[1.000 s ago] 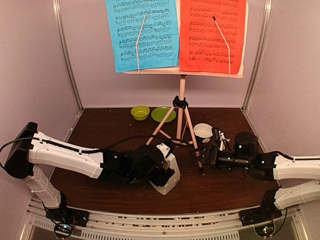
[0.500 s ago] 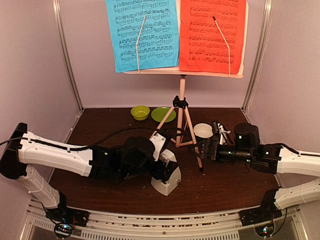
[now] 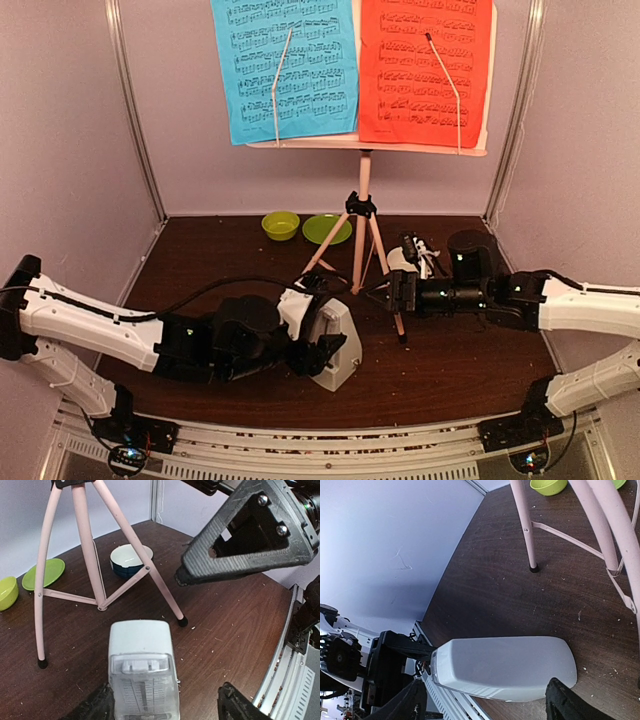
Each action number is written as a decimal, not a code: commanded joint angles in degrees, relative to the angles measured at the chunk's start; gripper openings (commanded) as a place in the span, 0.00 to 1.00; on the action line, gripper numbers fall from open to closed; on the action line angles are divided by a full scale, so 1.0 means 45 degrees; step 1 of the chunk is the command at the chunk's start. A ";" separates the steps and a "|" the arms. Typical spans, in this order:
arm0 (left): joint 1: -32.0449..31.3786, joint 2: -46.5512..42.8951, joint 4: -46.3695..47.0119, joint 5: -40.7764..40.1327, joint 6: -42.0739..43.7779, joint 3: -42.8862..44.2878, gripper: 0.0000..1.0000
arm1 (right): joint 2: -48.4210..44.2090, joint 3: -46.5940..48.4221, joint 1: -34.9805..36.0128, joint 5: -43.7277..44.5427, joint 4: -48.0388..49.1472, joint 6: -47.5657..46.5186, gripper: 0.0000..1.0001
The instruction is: Set up the instrument practice props
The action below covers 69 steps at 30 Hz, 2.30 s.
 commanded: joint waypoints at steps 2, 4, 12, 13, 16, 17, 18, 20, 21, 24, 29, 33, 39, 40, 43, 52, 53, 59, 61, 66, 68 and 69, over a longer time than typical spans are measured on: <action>-0.0084 0.0022 0.1441 -0.1058 0.0051 -0.0263 0.71 | 0.0668 0.0753 0.0273 -0.0620 0.0063 -0.0226 0.81; -0.0079 0.0032 0.1612 -0.1295 0.0140 -0.0314 0.69 | 0.0875 0.0849 0.0357 -0.0674 0.0051 -0.0264 0.80; -0.0079 0.0403 0.1645 -0.1453 0.0235 -0.0184 0.62 | 0.1856 0.1492 0.0624 -0.0734 0.0108 -0.0374 0.77; -0.0084 0.0423 0.1654 -0.1448 0.0246 -0.0155 0.61 | 0.1955 0.1578 0.0659 -0.0758 0.0079 -0.0427 0.77; -0.0084 0.0485 0.1615 -0.1444 0.0451 -0.0036 0.60 | 0.2156 0.1582 0.0691 -0.0693 0.0074 -0.0457 0.76; -0.0084 0.0507 0.1572 -0.1423 0.0542 0.0032 0.59 | 0.2237 0.1581 0.0696 -0.0704 0.0089 -0.0461 0.75; -0.0084 0.0539 0.1527 -0.1403 0.0617 0.0075 0.58 | 0.2310 0.1571 0.0697 -0.0722 0.0071 -0.0476 0.75; -0.0083 0.0613 0.1464 -0.1381 0.0720 0.0180 0.57 | 0.2461 0.1499 0.0705 -0.0614 0.0030 -0.0495 0.74; -0.0082 0.0640 0.1426 -0.1347 0.0818 0.0245 0.57 | 0.2512 0.1431 0.0717 -0.0559 0.0064 -0.0483 0.73; -0.0074 0.0735 0.1151 -0.1338 0.0971 0.0501 0.54 | 0.2669 0.1263 0.0735 -0.0496 0.0091 -0.0413 0.71; -0.0075 0.0747 0.0987 -0.1383 0.1096 0.0638 0.47 | 0.2683 0.1040 0.0746 -0.0207 -0.0102 -0.0520 0.67; -0.0084 0.0662 0.0883 -0.1362 0.1031 0.0539 0.41 | 0.2663 0.0683 0.0796 -0.0082 -0.0084 -0.0540 0.66; -0.0082 0.0298 0.0753 -0.1347 0.0960 0.0224 0.33 | 0.2821 0.0528 0.0833 0.0048 -0.0203 -0.0736 0.64; -0.0082 0.0239 0.0727 -0.1303 0.0984 0.0185 0.32 | 0.2854 0.0527 0.0834 0.0082 -0.0221 -0.0762 0.64; -0.0097 0.0100 0.0729 -0.1121 0.1092 0.0080 0.28 | 0.2968 0.0460 0.0842 0.0211 -0.0284 -0.0803 0.63; -0.0537 0.0371 0.0325 -0.0727 0.1959 0.0462 0.19 | 0.3367 0.0171 0.0839 0.0708 -0.0650 -0.1189 0.61; -0.0593 0.0375 0.0326 -0.0784 0.1951 0.0436 0.19 | 0.3364 0.0116 0.0842 0.0780 -0.0648 -0.1200 0.61; -0.0747 0.0061 0.0349 -0.1152 0.2005 0.0265 0.12 | 0.3460 -0.0235 0.0823 0.1008 -0.0656 -0.1338 0.59; -0.0748 -0.0039 0.0340 -0.1191 0.1973 0.0136 0.11 | 0.3472 -0.0288 0.0829 0.1064 -0.0671 -0.1419 0.58; -0.0857 -0.0265 0.0509 -0.1209 0.1804 -0.0312 0.11 | 0.3563 -0.0308 0.0830 0.1314 -0.0994 -0.1851 0.58; -0.0902 -0.0310 0.0487 -0.1231 0.1701 -0.0450 0.11 | 0.3621 -0.0331 0.0831 0.1390 -0.1055 -0.2075 0.57; -0.0921 -0.0335 0.0508 -0.1233 0.1660 -0.0575 0.11 | 0.3660 -0.0345 0.0843 0.1441 -0.1095 -0.2177 0.57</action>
